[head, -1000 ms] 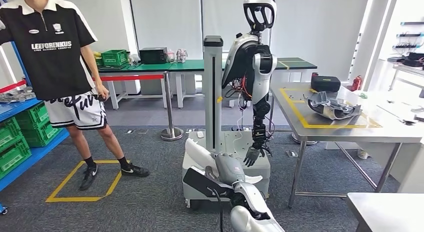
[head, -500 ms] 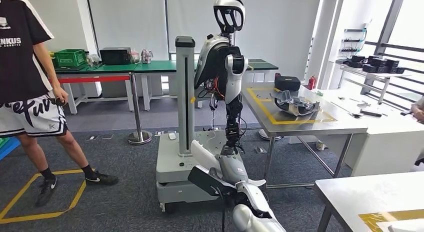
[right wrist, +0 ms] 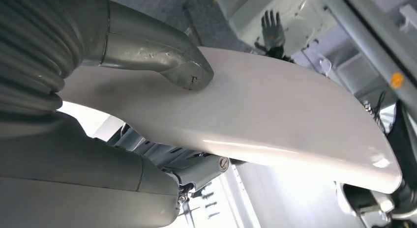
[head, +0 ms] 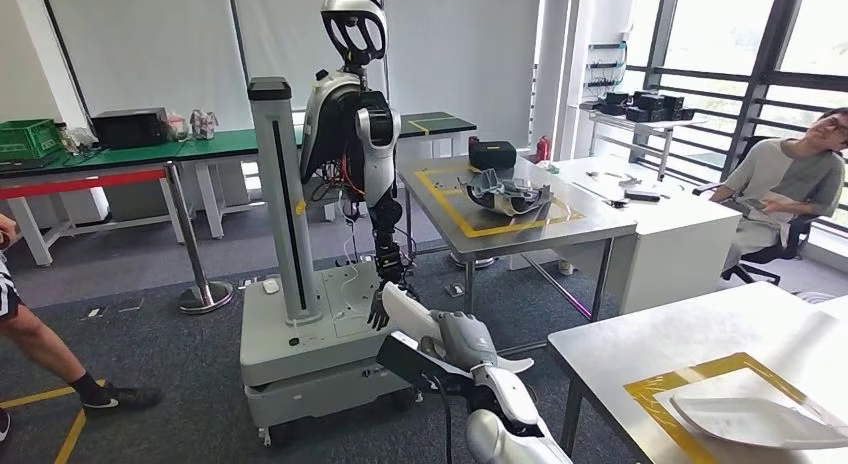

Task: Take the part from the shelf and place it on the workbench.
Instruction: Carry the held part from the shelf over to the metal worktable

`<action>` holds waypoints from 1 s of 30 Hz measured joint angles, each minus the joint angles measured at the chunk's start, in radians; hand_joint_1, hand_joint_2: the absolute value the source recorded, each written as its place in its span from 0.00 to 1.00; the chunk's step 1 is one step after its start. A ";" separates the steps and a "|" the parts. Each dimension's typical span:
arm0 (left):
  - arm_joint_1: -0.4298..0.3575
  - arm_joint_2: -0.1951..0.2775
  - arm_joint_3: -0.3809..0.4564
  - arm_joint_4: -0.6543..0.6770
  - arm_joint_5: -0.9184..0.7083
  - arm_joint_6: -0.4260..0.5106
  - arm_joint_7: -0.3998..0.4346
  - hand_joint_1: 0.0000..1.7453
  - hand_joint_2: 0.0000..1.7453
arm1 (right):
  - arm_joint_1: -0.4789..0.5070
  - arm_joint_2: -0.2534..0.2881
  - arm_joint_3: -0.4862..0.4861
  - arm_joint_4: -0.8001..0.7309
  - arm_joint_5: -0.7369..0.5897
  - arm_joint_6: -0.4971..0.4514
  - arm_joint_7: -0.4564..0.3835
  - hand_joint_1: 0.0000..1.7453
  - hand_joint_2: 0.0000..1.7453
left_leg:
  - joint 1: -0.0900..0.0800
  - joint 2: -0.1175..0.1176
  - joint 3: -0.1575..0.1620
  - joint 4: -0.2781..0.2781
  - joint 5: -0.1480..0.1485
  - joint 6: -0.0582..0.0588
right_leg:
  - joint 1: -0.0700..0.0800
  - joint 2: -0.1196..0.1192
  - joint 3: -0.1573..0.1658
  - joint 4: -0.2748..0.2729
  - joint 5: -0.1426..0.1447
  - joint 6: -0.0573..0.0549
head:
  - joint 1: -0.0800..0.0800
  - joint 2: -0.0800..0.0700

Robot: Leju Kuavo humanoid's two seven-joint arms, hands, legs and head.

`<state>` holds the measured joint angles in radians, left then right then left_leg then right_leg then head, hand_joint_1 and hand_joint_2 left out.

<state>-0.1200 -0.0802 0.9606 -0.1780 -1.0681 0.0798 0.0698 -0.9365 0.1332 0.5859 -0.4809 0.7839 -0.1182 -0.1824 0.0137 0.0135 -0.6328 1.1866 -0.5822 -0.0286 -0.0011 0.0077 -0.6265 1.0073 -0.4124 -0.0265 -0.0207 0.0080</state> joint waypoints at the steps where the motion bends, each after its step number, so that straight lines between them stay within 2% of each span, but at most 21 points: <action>1: 0.003 0.000 0.000 0.000 0.000 0.000 0.000 0.00 1.00 | 0.001 0.001 0.000 0.000 0.000 0.000 0.000 1.00 1.00 | 0.000 -0.007 -0.033 0.064 -0.024 -0.001 | 0.000 0.013 0.000 0.000 0.000 -0.001 | 0.000 0.000; 2: 0.006 0.000 0.000 0.000 0.000 0.000 0.000 0.00 1.00 | 0.003 0.001 0.000 0.000 0.000 0.000 0.000 1.00 1.00 | 0.000 -0.010 -0.057 0.107 -0.032 -0.002 | 0.000 0.026 -0.001 0.001 0.000 -0.002 | 0.000 0.000; 3: 0.008 0.001 0.000 0.000 0.000 0.000 0.000 0.00 1.00 | 0.006 0.001 0.000 0.000 0.000 0.000 0.000 1.00 1.00 | 0.001 -0.011 -0.065 0.115 -0.021 -0.002 | -0.001 0.039 -0.001 0.001 0.000 -0.001 | 0.000 0.000; 4: 0.010 0.001 0.000 0.000 0.000 0.000 0.000 0.00 1.00 | 0.008 0.001 0.000 0.000 0.000 0.000 0.000 1.00 1.00 | 0.001 -0.014 -0.054 0.084 0.008 -0.001 | -0.003 0.053 -0.001 0.003 0.000 0.000 | 0.000 0.000; 5: 0.010 0.001 0.000 0.000 0.000 0.000 0.000 0.00 1.00 | 0.009 0.001 0.000 0.000 -0.001 0.000 0.000 1.00 1.00 | 0.004 -0.023 -0.027 0.022 0.048 -0.001 | -0.005 0.065 -0.001 0.006 0.000 0.003 | 0.000 0.000; 7: 0.009 0.001 0.000 0.000 0.000 0.000 -0.002 0.00 1.00 | 0.007 0.001 -0.001 0.000 -0.002 -0.004 0.002 1.00 1.00 | 0.009 -0.067 0.029 -0.102 0.097 0.001 | -0.006 0.088 -0.006 0.014 -0.002 0.013 | 0.000 0.000; 9: 0.009 0.000 0.000 0.001 0.001 0.000 -0.004 0.00 1.00 | 0.005 0.001 -0.005 0.001 -0.002 -0.013 0.002 1.00 1.00 | 0.009 -0.089 0.050 -0.144 0.099 0.008 | -0.008 0.109 -0.016 0.016 0.001 0.028 | 0.000 0.000; 11: 0.009 0.000 0.000 0.001 0.004 0.001 -0.004 0.00 1.00 | 0.005 -0.004 -0.012 0.004 -0.001 -0.022 0.001 1.00 1.00 | 0.007 -0.068 0.051 -0.147 0.103 0.022 | -0.011 0.123 -0.023 0.014 0.007 0.041 | 0.000 0.000; 12: 0.009 -0.001 0.000 0.000 0.006 0.001 -0.005 0.00 1.00 | 0.004 -0.007 -0.015 0.007 0.000 -0.025 0.002 1.00 1.00 | 0.007 -0.057 0.052 -0.150 0.106 0.030 | -0.011 0.109 -0.030 0.024 0.001 0.045 | 0.001 0.000; 13: 0.010 -0.001 0.000 0.000 0.009 0.001 -0.006 0.00 1.00 | 0.001 -0.010 -0.017 0.011 0.001 -0.029 0.005 1.00 1.00 | 0.007 -0.045 0.053 -0.152 0.108 0.038 | -0.009 0.083 -0.046 0.054 -0.017 0.049 | 0.002 0.000; 15: 0.013 0.000 0.000 0.000 0.013 0.001 -0.007 0.00 1.00 | -0.006 -0.011 -0.019 0.017 0.004 -0.034 0.015 1.00 1.00 | 0.003 -0.020 0.053 -0.154 0.108 0.048 | -0.004 0.021 -0.106 0.177 -0.079 0.053 | 0.005 0.000; 17: 0.016 0.002 0.000 -0.001 0.017 0.001 -0.008 0.00 1.00 | -0.008 -0.010 -0.019 0.024 0.005 -0.035 0.022 1.00 1.00 | -0.001 0.007 0.053 -0.154 0.106 0.052 | -0.004 0.001 -0.166 0.303 -0.126 0.054 | 0.005 0.000; 18: 0.017 0.003 0.000 -0.001 0.018 0.001 -0.009 0.00 1.00 | -0.007 -0.010 -0.019 0.028 0.005 -0.035 0.026 1.00 1.00 | -0.002 0.020 0.053 -0.153 0.104 0.053 | -0.004 -0.001 -0.177 0.325 -0.127 0.053 | 0.005 0.000; 19: 0.017 0.003 0.001 -0.001 0.018 0.001 -0.011 0.00 1.00 | -0.007 -0.010 -0.020 0.033 0.005 -0.035 0.030 1.00 1.00 | -0.003 0.032 0.054 -0.153 0.103 0.054 | -0.004 -0.003 -0.164 0.304 -0.110 0.051 | 0.005 0.000; 21: 0.017 0.002 0.001 -0.001 0.018 0.001 -0.015 0.00 1.00 | -0.008 -0.010 -0.024 0.040 0.006 -0.035 0.035 1.00 1.00 | -0.005 0.055 0.059 -0.153 0.098 0.051 | 0.001 -0.024 -0.088 0.165 -0.050 0.041 | 0.005 0.000; 23: 0.016 0.001 0.001 -0.001 0.018 0.001 -0.018 0.00 1.00 | -0.009 -0.010 -0.030 0.042 0.006 -0.035 0.036 1.00 1.00 | -0.009 0.074 0.064 -0.153 0.092 0.043 | 0.011 -0.056 -0.020 0.044 -0.016 0.029 | 0.005 0.000; 24: 0.015 0.001 0.001 -0.001 0.018 0.001 -0.018 0.00 1.00 | -0.009 -0.010 -0.033 0.043 0.006 -0.036 0.036 1.00 1.00 | -0.011 0.083 0.066 -0.153 0.090 0.038 | 0.015 -0.063 -0.007 0.019 -0.014 0.024 | 0.005 0.000; 26: 0.011 0.001 0.001 -0.001 0.018 0.001 -0.017 0.00 1.00 | -0.009 -0.014 -0.039 0.046 0.008 -0.037 0.037 1.00 1.00 | -0.011 0.099 0.071 -0.156 0.087 0.028 | 0.018 -0.044 -0.006 0.014 -0.013 0.014 | 0.005 0.000; 27: 0.010 0.001 0.001 -0.001 0.016 0.001 -0.016 0.00 1.00 | -0.009 -0.016 -0.041 0.048 0.009 -0.038 0.037 1.00 1.00 | -0.010 0.093 0.072 -0.153 0.083 0.022 | 0.016 -0.034 -0.004 0.010 -0.011 0.008 | 0.005 0.000; 28: 0.008 0.000 0.001 -0.001 0.014 0.001 -0.013 0.00 1.00 | -0.010 -0.018 -0.044 0.049 0.011 -0.039 0.038 1.00 1.00 | -0.008 0.074 0.067 -0.138 0.070 0.017 | 0.013 -0.025 -0.002 0.006 -0.008 0.003 | 0.005 0.000; 30: 0.007 -0.001 0.001 0.000 0.008 0.000 -0.005 0.00 1.00 | -0.011 -0.019 -0.047 0.050 0.014 -0.042 0.040 1.00 1.00 | -0.004 0.017 0.025 -0.047 0.022 0.008 | 0.005 -0.005 0.003 0.001 -0.006 -0.005 | 0.004 0.000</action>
<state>-0.1126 -0.0811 0.9613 -0.1781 -1.0598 0.0802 0.0647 -0.9473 0.1143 0.5390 -0.4310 0.7975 -0.1598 -0.1427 0.0095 0.0305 -0.6074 1.1396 -0.5605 -0.0206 0.0036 0.0023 -0.6232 1.0084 -0.4181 -0.0310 -0.0166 0.0080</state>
